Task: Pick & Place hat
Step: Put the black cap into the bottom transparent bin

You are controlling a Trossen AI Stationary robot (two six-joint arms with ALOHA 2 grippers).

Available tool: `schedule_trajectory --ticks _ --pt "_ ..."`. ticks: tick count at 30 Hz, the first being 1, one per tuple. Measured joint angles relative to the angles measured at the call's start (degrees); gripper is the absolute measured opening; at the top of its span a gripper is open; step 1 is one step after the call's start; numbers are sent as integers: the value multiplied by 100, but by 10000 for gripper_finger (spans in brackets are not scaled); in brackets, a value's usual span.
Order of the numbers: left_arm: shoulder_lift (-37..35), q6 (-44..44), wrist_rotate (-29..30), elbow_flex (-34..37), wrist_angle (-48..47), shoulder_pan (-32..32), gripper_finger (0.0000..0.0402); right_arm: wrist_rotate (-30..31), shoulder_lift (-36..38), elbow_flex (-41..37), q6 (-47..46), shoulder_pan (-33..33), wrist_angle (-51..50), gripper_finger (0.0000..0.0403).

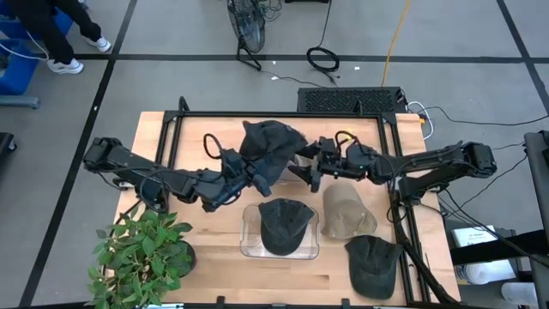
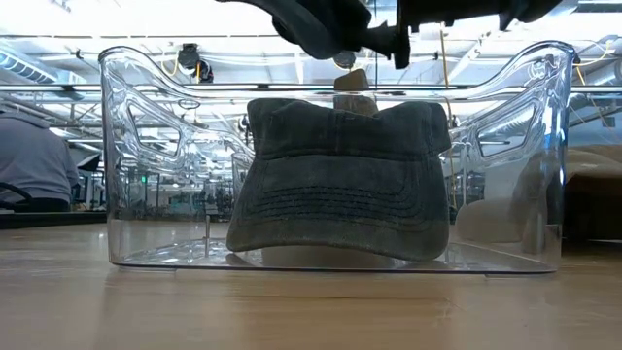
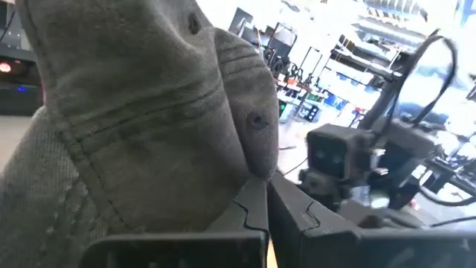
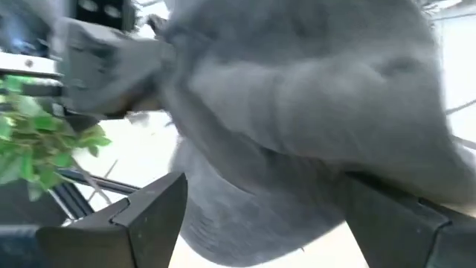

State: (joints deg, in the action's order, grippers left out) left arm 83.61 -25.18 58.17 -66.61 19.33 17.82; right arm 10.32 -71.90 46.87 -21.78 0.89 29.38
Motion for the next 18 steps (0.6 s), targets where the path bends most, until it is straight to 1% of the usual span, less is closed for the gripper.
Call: schedule_trajectory --ticks 3,6,10,12,15,18 --pt "-10 25 6 0 58 -7 1 8 -12 0 -48 89 -129 325" --pt "-8 240 -6 0 208 -4 1 3 -31 0 -357 153 -248 326" --pt "-8 475 -8 0 335 -2 1 -5 -26 0 -415 233 -183 325" --pt "-8 562 -6 0 338 -8 1 -13 -31 0 -391 259 10 325" --pt "-8 568 -6 0 303 -17 1 -334 -22 0 -225 262 748 326" --pt "-8 518 -8 0 156 -48 1 -906 -20 0 124 254 1334 325"
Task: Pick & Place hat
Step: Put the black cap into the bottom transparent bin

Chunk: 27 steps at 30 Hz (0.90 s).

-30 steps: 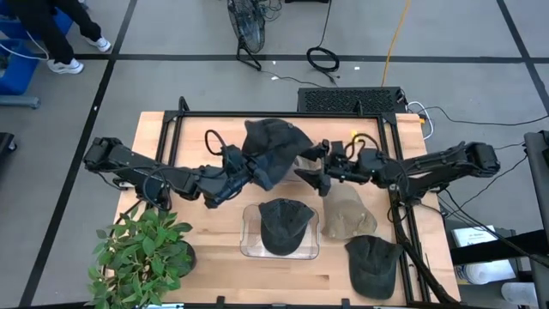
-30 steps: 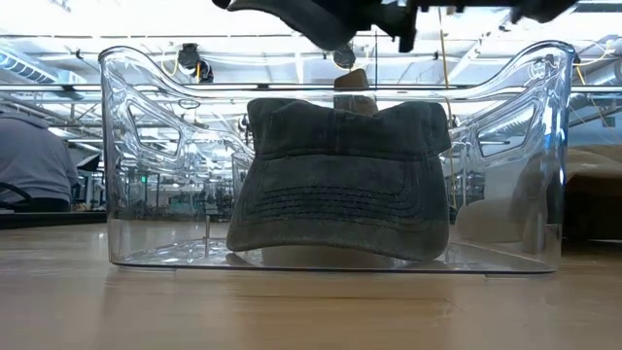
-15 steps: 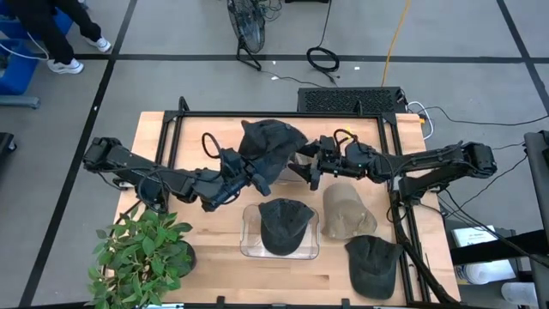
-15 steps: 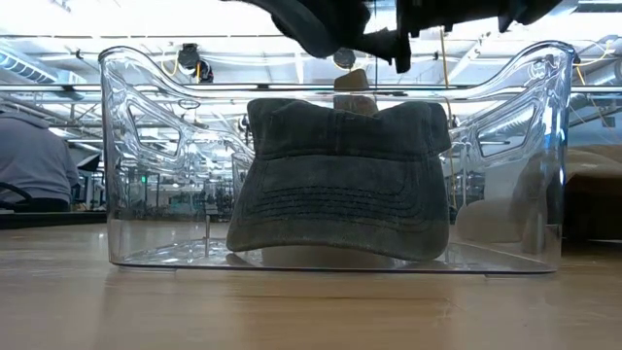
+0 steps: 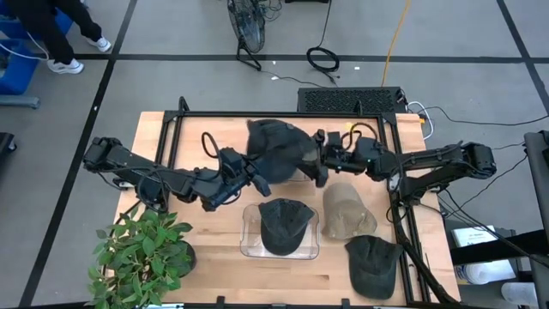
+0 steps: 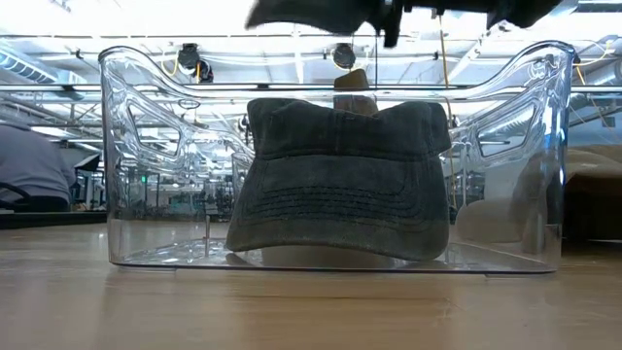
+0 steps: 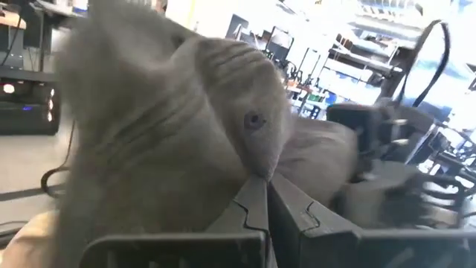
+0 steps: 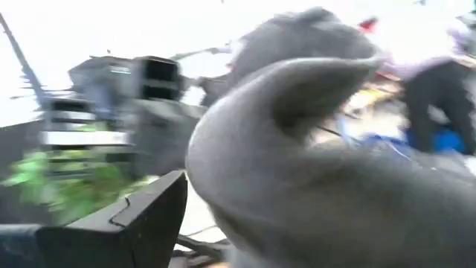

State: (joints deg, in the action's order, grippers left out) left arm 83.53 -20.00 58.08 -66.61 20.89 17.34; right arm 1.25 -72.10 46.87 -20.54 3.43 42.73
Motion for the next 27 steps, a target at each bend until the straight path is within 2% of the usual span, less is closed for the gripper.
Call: schedule_trajectory --ticks 5,9,13,19,22,24,27 --pt "0 -214 -86 0 -188 -113 4 -151 -4 0 -135 0 -42 309" --pt "0 -317 -708 0 -196 -278 3 -131 -130 0 -160 -1 -145 272" --pt "0 -530 -922 0 -313 -387 3 -146 -263 -2 -254 -1 -139 206" --pt "2 -581 -1083 -2 -443 -391 8 -158 -194 -2 -210 -1 -155 76" --pt "2 -700 -1156 -2 -595 -382 4 -184 -40 -2 93 -3 -219 19" --pt "2 -768 -1158 -2 -600 -387 8 -190 52 -2 280 -16 -335 13" --pt "2 -614 -1185 -2 -617 -382 37 -190 156 -2 274 -16 -546 24"
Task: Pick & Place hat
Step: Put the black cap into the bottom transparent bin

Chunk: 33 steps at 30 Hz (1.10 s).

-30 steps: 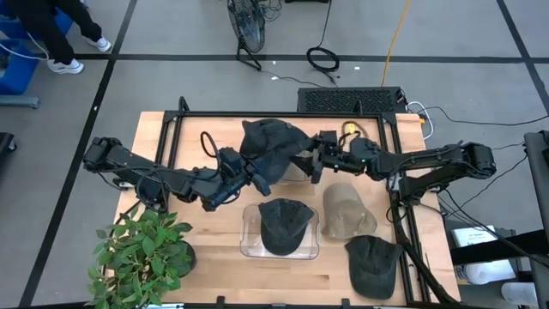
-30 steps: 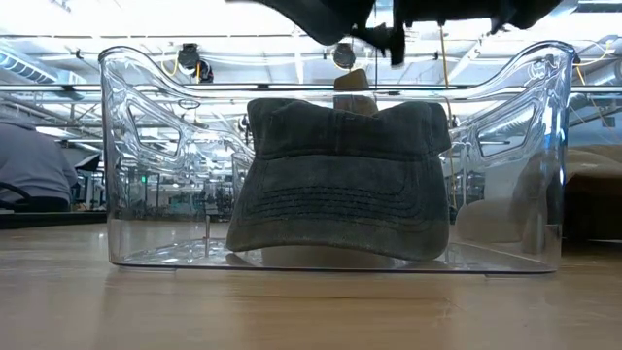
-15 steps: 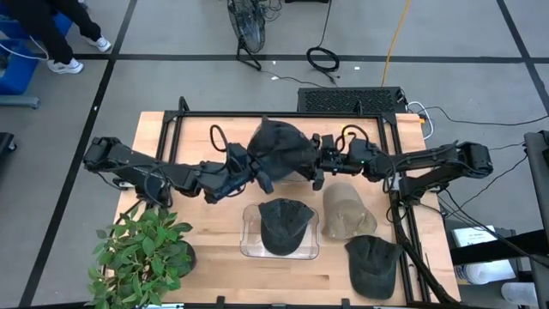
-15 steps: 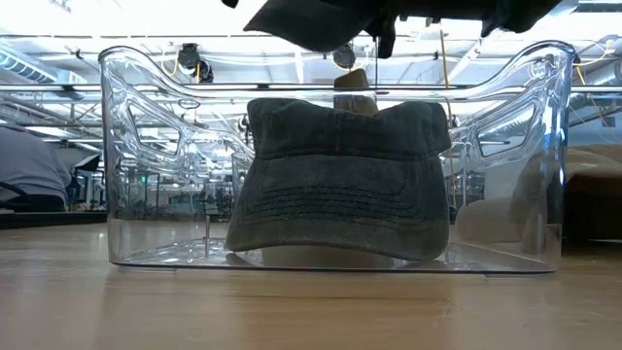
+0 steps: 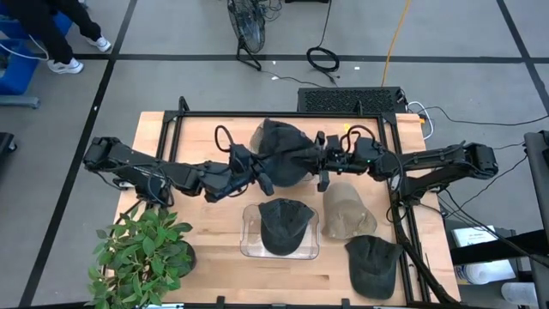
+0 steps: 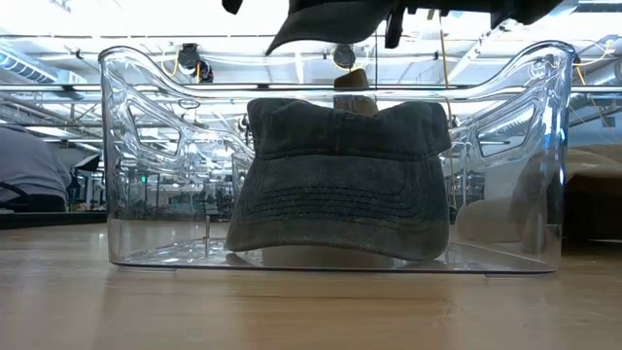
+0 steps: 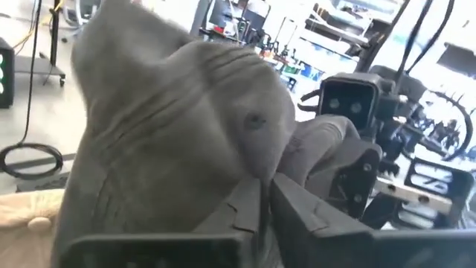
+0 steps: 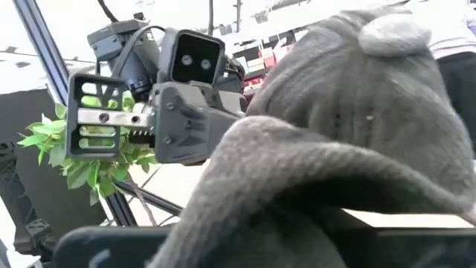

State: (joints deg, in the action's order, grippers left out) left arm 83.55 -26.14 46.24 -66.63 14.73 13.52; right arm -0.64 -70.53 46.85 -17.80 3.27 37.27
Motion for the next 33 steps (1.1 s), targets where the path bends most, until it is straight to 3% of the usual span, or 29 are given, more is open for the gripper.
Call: schedule_trajectory --ticks 8,12,18,23,27,33 --pt "0 353 -851 0 -60 15 162 -511 217 0 -207 0 -559 9" --pt "0 338 -893 0 -312 87 221 -837 461 0 -212 -28 -1061 12" --pt "-477 425 -842 -13 -663 310 264 -826 1061 -4 109 -332 -1773 7" --pt "-1216 362 -524 -7 -1644 445 254 -498 1229 -4 124 -874 -1868 8" --pt "-1775 -105 -506 -7 -2651 575 226 -56 941 -4 374 -1461 -1914 8" --pt "-2237 -598 -435 -2 -4023 923 125 540 21 -4 797 -2117 -1318 8"
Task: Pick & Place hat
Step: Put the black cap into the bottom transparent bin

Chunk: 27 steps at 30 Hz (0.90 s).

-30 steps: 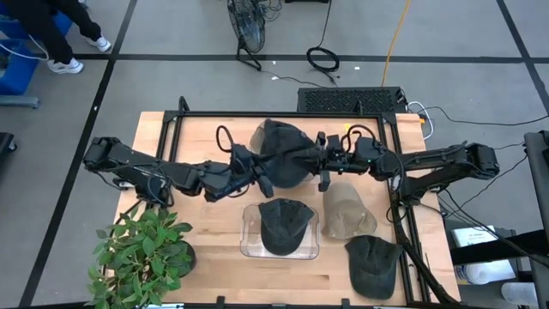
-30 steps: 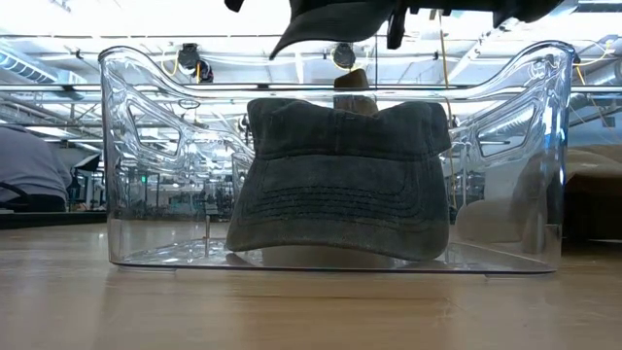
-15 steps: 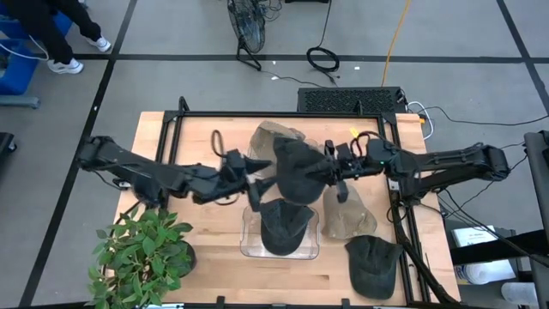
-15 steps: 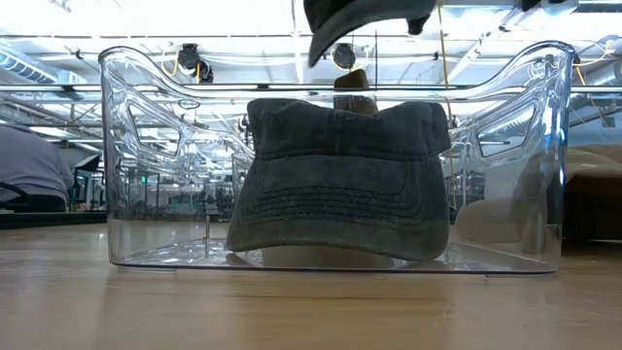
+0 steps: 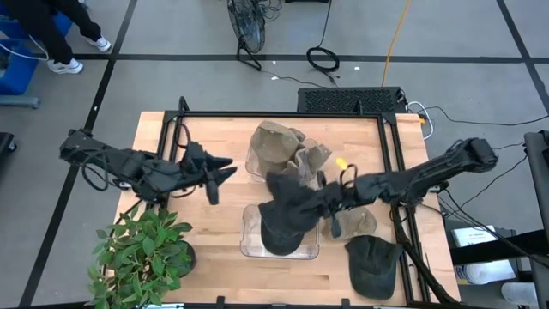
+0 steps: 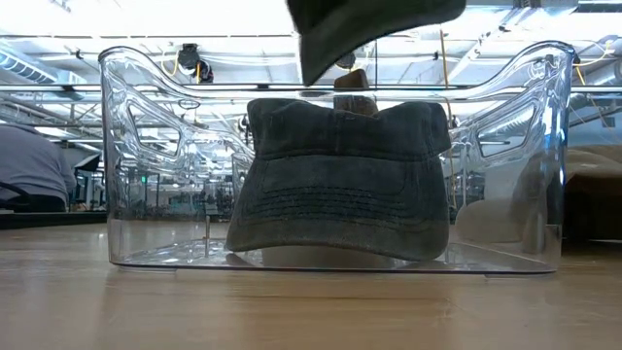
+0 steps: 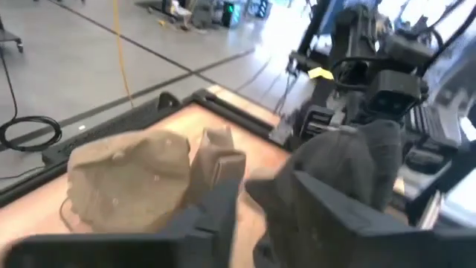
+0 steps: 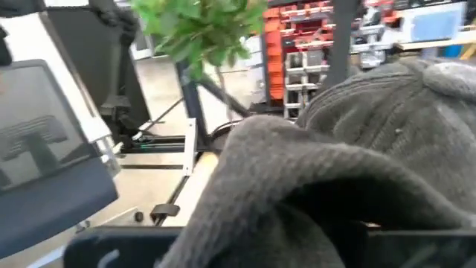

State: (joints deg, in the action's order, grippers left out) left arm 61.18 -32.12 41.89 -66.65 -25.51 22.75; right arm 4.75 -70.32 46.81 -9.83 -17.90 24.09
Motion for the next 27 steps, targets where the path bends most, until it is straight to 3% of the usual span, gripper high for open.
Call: schedule_trajectory --ticks 3,5,22,27 --pt "-54 99 -3 1 -328 257 41 6 -537 0 53 -208 811 8" --pt "-67 221 -11 2 -413 427 13 11 -842 0 72 -309 1231 8" --pt "-93 377 -199 2 -654 1294 18 166 -2094 7 143 -386 1383 10" --pt "-93 470 -197 2 -660 1344 4 433 -2205 7 -328 -387 1063 24"
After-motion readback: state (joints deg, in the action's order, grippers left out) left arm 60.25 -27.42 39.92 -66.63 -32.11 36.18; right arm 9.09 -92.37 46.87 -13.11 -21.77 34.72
